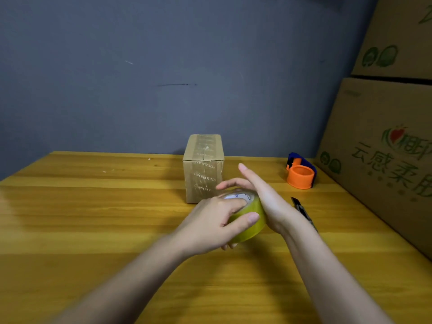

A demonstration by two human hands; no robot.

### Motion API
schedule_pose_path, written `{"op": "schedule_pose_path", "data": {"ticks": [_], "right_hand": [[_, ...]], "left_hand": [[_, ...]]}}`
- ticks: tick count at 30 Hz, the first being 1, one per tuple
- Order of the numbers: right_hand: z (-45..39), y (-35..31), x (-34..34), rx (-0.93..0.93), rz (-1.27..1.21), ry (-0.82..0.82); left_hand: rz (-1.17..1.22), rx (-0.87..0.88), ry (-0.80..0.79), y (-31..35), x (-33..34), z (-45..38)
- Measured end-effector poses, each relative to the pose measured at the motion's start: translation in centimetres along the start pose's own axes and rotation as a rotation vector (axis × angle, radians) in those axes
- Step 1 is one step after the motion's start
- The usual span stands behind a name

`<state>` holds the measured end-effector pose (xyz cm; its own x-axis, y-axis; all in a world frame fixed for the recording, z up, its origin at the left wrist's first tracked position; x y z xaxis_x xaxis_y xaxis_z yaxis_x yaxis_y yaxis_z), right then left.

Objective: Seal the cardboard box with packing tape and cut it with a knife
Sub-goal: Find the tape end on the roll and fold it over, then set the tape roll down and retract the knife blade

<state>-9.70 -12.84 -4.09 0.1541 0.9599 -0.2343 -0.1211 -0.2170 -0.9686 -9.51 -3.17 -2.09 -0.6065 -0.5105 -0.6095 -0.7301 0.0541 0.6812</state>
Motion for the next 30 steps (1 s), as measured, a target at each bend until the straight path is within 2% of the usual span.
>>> {"op": "schedule_pose_path", "data": {"ticks": [6, 10, 14, 19, 21, 23, 25, 27, 30], "right_hand": [[-0.1, 1.1, 0.4, 0.026, -0.104, -0.087], [-0.5, 1.7, -0.4, 0.018, -0.115, 0.014], [-0.8, 2.3, -1.2, 0.032, -0.213, 0.066], [-1.1, 3.1, -3.9, 0.162, -0.394, 0.028], [-1.5, 3.4, -6.6, 0.144, -0.39, 0.216], [-1.0, 3.4, -9.4, 0.057, -0.221, 0.516], [-0.4, 3.0, -10.8, -0.041, -0.02, 0.717], [-0.7, 2.9, -11.1, -0.082, 0.138, 0.74], [-1.5, 2.9, -12.1, -0.072, 0.207, 0.723]], "left_hand": [[-0.167, 0.062, 0.009, 0.0, 0.3, -0.1], [-0.151, 0.009, -0.04, -0.3, 0.8, -0.2], [-0.292, 0.041, -0.033, 0.2, 0.7, -1.0], [-0.43, 0.075, -0.101, 0.7, 1.6, -3.1], [-0.44, 0.026, -0.086, 0.4, 1.8, -4.2], [-0.454, -0.017, -0.016, -0.3, 1.7, -5.6], [-0.514, -0.059, 0.033, -1.2, 2.0, -7.3], [-0.613, -0.071, 0.052, -2.0, 2.7, -9.1], [-0.751, -0.044, 0.053, -2.8, 4.0, -11.4]]}}
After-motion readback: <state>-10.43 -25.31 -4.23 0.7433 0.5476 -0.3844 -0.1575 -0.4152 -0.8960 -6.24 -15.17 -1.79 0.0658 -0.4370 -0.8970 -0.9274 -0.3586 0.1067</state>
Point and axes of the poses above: each hand's wrist, its own z-axis away from the middle knuckle, its own x-axis out of the palm, y = z × x, the point moved 7 cm from there along -z, towards the middle knuckle, and after that the axes turned 8 degrees about z, right-handed, at the moved point
